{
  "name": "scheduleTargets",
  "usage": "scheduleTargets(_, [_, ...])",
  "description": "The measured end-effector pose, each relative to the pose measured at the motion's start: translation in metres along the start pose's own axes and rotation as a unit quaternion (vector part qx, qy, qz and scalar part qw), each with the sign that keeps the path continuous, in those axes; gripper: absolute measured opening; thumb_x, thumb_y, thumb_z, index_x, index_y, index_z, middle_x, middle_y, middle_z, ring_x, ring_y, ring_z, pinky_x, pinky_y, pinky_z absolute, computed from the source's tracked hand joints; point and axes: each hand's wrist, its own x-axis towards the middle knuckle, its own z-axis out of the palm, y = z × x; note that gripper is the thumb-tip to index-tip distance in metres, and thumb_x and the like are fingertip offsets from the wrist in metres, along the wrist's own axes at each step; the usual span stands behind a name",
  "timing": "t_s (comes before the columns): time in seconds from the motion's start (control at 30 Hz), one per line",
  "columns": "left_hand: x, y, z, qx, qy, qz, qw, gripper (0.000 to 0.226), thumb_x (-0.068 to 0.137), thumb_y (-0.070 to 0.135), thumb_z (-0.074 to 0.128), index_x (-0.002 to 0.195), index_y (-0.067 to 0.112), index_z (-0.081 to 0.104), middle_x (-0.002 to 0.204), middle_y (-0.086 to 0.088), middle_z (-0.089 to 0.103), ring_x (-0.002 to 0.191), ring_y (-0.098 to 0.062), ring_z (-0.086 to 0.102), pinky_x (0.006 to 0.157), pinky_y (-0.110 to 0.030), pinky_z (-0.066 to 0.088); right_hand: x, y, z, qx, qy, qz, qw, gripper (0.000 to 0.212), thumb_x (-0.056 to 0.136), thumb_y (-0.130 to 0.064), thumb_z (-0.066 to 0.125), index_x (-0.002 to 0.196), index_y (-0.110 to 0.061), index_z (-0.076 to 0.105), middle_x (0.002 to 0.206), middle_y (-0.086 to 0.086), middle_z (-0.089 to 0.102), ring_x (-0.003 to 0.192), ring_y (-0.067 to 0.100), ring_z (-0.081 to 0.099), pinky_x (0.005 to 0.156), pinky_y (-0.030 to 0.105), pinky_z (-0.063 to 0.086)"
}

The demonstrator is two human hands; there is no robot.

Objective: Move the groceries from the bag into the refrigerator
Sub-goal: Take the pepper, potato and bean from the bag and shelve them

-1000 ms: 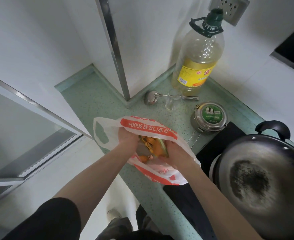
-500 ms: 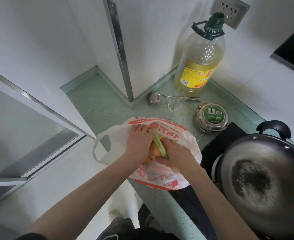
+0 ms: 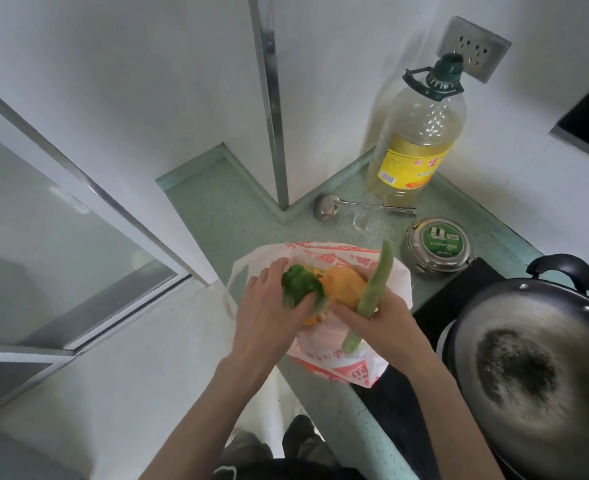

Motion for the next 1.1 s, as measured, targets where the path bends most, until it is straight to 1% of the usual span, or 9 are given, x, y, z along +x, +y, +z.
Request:
scheduleTargets(0.17, [-0.022, 0.006, -0.012, -0.063, 0.047, -0.005, 0.997, 0.065, 0.090, 0.055, 0.069, 0.148, 0.041, 0.044, 0.123, 0.016, 0.057, 0.114, -0.009, 0.055, 0.096, -0.032, 0.051, -0.010, -0.015, -0.012, 0.041, 0.021, -0.008, 0.999, 0.066, 0.081, -0.055, 0.078, 0.139, -0.046, 0.048, 0.115, -0.027, 0.067, 0.102, -0.007, 0.067, 0.085, 0.017, 0.055])
scheduleTargets(0.27, [-0.031, 0.008, -0.020, -0.131, 0.063, -0.018, 0.989, 0.054, 0.089, 0.054, 0.071, 0.139, 0.043, 0.051, 0.120, 0.017, 0.059, 0.105, -0.003, 0.061, 0.089, -0.034, 0.059, -0.013, -0.024, -0.020, 0.058, 0.028, -0.018, 0.998, 0.063, 0.081, -0.052, 0.077, 0.137, -0.047, 0.049, 0.116, -0.024, 0.067, 0.104, -0.002, 0.068, 0.083, 0.020, 0.058])
scheduleTargets(0.33, [-0.039, 0.011, -0.027, -0.189, 0.067, -0.032, 0.979, 0.048, 0.087, 0.049, 0.077, 0.129, 0.040, 0.054, 0.116, 0.014, 0.064, 0.098, 0.000, 0.065, 0.080, -0.027, 0.061, -0.015, -0.032, -0.025, 0.061, 0.029, -0.026, 0.997, 0.057, 0.081, -0.048, 0.078, 0.131, -0.052, 0.049, 0.116, -0.024, 0.067, 0.102, -0.005, 0.068, 0.080, 0.015, 0.056])
scheduleTargets(0.43, [-0.053, 0.015, -0.040, -0.264, 0.068, -0.051, 0.961, 0.045, 0.084, 0.037, 0.084, 0.116, 0.031, 0.053, 0.108, 0.008, 0.067, 0.089, -0.003, 0.071, 0.068, -0.021, 0.059, -0.020, -0.045, -0.026, 0.054, 0.026, -0.037, 0.998, 0.057, 0.075, -0.052, 0.077, 0.125, -0.047, 0.051, 0.115, -0.020, 0.067, 0.098, -0.010, 0.066, 0.075, 0.012, 0.054])
scheduleTargets(0.57, [-0.078, 0.012, -0.066, -0.357, 0.064, -0.060, 0.930, 0.047, 0.086, 0.032, 0.082, 0.126, 0.031, 0.057, 0.113, 0.004, 0.068, 0.095, -0.008, 0.074, 0.075, -0.023, 0.060, -0.028, -0.060, -0.010, 0.054, -0.005, -0.051, 0.997, 0.063, 0.074, -0.050, 0.076, 0.131, -0.034, 0.054, 0.115, -0.013, 0.068, 0.097, 0.000, 0.070, 0.074, 0.013, 0.056])
scheduleTargets(0.77, [-0.150, -0.011, -0.100, -0.459, 0.142, -0.070, 0.874, 0.036, 0.088, 0.028, 0.079, 0.122, 0.023, 0.069, 0.108, 0.006, 0.078, 0.102, -0.009, 0.073, 0.084, -0.021, 0.056, -0.058, -0.078, 0.043, 0.037, -0.108, -0.070, 0.991, 0.047, 0.076, -0.040, 0.081, 0.120, -0.032, 0.063, 0.108, -0.004, 0.074, 0.094, 0.006, 0.073, 0.075, 0.017, 0.058])
scheduleTargets(0.83, [-0.183, -0.025, -0.105, -0.476, 0.180, -0.086, 0.857, 0.043, 0.084, 0.035, 0.083, 0.122, 0.021, 0.068, 0.109, 0.002, 0.078, 0.104, -0.014, 0.074, 0.089, -0.028, 0.058, -0.077, -0.083, 0.063, 0.026, -0.149, -0.076, 0.986, 0.040, 0.080, -0.035, 0.083, 0.116, -0.033, 0.064, 0.109, -0.003, 0.074, 0.093, 0.002, 0.072, 0.074, 0.014, 0.057])
scheduleTargets(0.93, [-0.240, -0.046, -0.107, -0.491, 0.232, -0.110, 0.832, 0.052, 0.078, 0.040, 0.079, 0.124, 0.020, 0.065, 0.109, -0.004, 0.078, 0.104, -0.021, 0.074, 0.096, -0.039, 0.056, -0.110, -0.090, 0.094, -0.007, -0.203, -0.095, 0.975, 0.055, 0.077, -0.043, 0.082, 0.127, -0.031, 0.061, 0.114, -0.004, 0.072, 0.100, 0.006, 0.071, 0.073, 0.014, 0.056])
scheduleTargets(1.1, [-0.343, -0.073, -0.101, -0.492, 0.324, -0.133, 0.797, 0.060, 0.079, 0.028, 0.078, 0.135, 0.024, 0.057, 0.117, 0.000, 0.075, 0.105, -0.018, 0.074, 0.086, -0.030, 0.059, -0.178, -0.103, 0.148, -0.013, -0.311, -0.120, 0.943, 0.046, 0.082, -0.041, 0.074, 0.123, -0.033, 0.055, 0.113, -0.001, 0.070, 0.094, 0.006, 0.072, 0.077, 0.017, 0.060])
